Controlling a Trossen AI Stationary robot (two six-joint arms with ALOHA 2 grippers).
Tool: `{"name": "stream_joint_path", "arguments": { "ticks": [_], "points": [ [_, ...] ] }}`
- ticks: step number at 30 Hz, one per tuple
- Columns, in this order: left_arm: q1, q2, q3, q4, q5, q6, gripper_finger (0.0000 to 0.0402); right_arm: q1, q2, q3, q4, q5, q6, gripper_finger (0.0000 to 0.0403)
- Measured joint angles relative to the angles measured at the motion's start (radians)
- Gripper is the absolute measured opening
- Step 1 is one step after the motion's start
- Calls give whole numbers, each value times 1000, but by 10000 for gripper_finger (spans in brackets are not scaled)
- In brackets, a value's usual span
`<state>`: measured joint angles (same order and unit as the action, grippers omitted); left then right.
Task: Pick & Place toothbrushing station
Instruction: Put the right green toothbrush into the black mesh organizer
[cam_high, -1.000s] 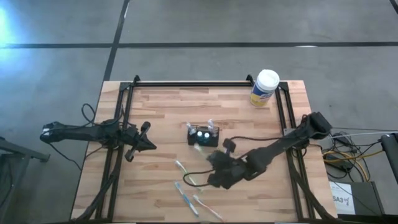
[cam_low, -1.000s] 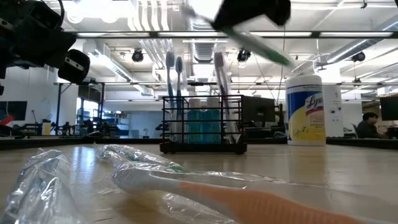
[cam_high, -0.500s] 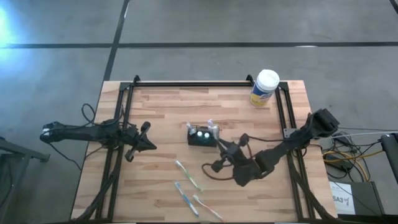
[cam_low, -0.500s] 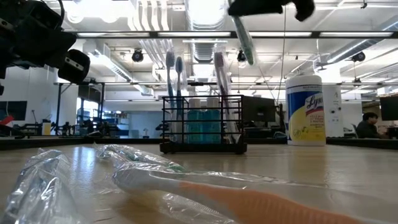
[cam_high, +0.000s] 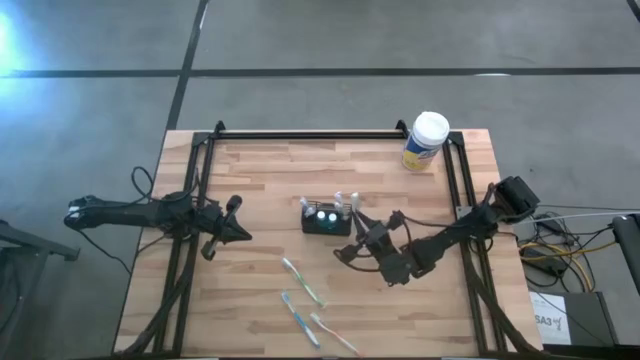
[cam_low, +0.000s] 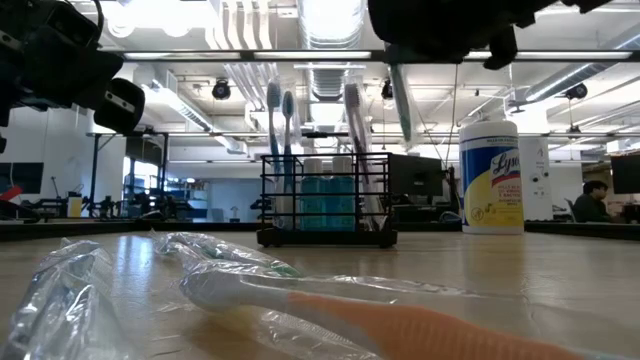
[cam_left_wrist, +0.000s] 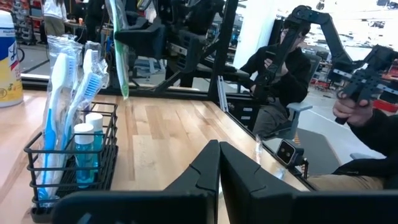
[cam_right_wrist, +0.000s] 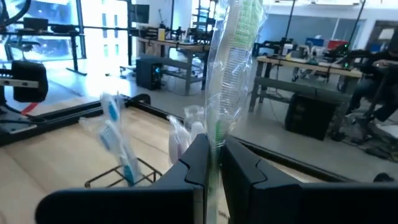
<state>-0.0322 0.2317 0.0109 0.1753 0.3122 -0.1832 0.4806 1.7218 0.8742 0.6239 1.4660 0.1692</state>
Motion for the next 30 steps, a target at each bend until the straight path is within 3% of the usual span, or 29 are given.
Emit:
{"name": "stream_joint_path", "arguments": {
  "ticks": [5,8,11,14,16,22,30],
  "points": [
    [0,0,0,0,-16,18,14,-50,0,31,21,-163,-102,20],
    [0,0,0,-1,-22,18,14,-69,0,30,123,-310,-273,20],
    [0,0,0,-7,-23,17,14,-69,0,-5,356,-564,-503,20],
    [0,0,0,-12,-23,18,14,-72,-1,-43,587,-795,-630,20],
    [0,0,0,-16,-23,19,12,-82,-12,-71,643,-820,-633,20],
    [0,0,0,-20,-23,19,14,-145,-57,-156,560,-913,-466,20],
    [0,0,0,-27,-22,25,12,-139,-56,-295,703,-859,-457,20]
  ]
}}
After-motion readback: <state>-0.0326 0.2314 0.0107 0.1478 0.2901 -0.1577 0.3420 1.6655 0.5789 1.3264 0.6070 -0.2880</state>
